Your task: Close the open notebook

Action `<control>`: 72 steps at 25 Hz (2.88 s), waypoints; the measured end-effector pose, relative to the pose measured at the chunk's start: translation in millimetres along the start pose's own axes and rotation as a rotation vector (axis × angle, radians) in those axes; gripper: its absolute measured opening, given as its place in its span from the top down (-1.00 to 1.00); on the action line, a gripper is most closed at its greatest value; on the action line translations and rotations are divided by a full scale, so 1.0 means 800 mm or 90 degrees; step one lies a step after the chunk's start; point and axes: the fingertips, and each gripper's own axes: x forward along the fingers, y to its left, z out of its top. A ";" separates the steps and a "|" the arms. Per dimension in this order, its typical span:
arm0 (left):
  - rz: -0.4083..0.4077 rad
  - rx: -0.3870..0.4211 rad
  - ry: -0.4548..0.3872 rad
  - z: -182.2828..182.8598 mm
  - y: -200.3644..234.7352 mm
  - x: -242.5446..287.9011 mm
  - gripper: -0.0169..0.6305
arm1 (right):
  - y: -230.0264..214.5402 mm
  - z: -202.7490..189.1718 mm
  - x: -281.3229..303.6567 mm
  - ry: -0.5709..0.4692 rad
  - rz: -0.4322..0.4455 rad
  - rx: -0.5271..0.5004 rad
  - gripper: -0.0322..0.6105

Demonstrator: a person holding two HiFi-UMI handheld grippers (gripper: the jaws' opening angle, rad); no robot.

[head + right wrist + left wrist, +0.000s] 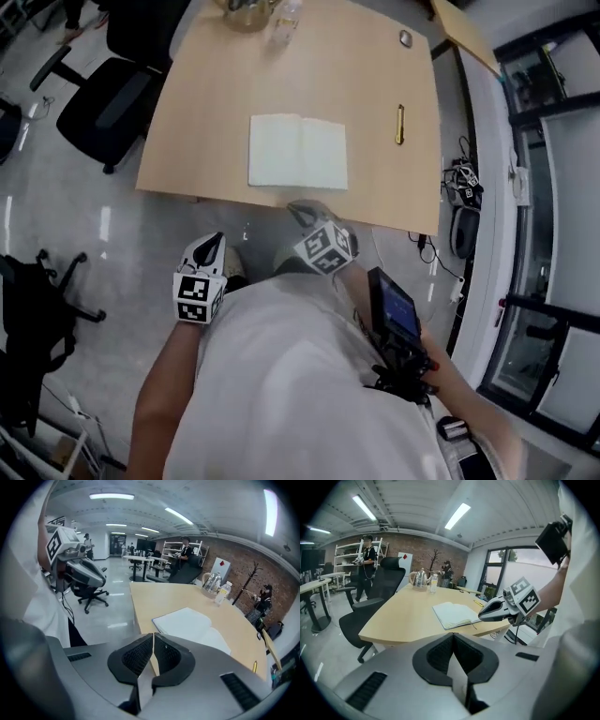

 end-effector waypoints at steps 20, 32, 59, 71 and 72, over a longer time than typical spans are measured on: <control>0.074 -0.099 0.003 -0.055 0.029 -0.034 0.93 | -0.019 0.003 0.084 0.084 -0.092 -0.303 0.84; 0.115 -0.131 0.001 -0.077 0.030 -0.063 0.93 | -0.026 0.008 0.116 0.119 -0.127 -0.438 0.54; 0.119 -0.106 0.014 -0.082 0.044 -0.079 0.93 | -0.028 -0.005 0.144 0.176 -0.168 -0.447 0.78; 0.072 -0.065 0.016 -0.061 0.038 -0.061 0.93 | -0.030 0.008 0.117 0.108 -0.158 -0.251 0.79; 0.068 -0.061 0.016 -0.058 0.037 -0.058 0.93 | -0.031 0.007 0.114 0.102 -0.156 -0.233 0.79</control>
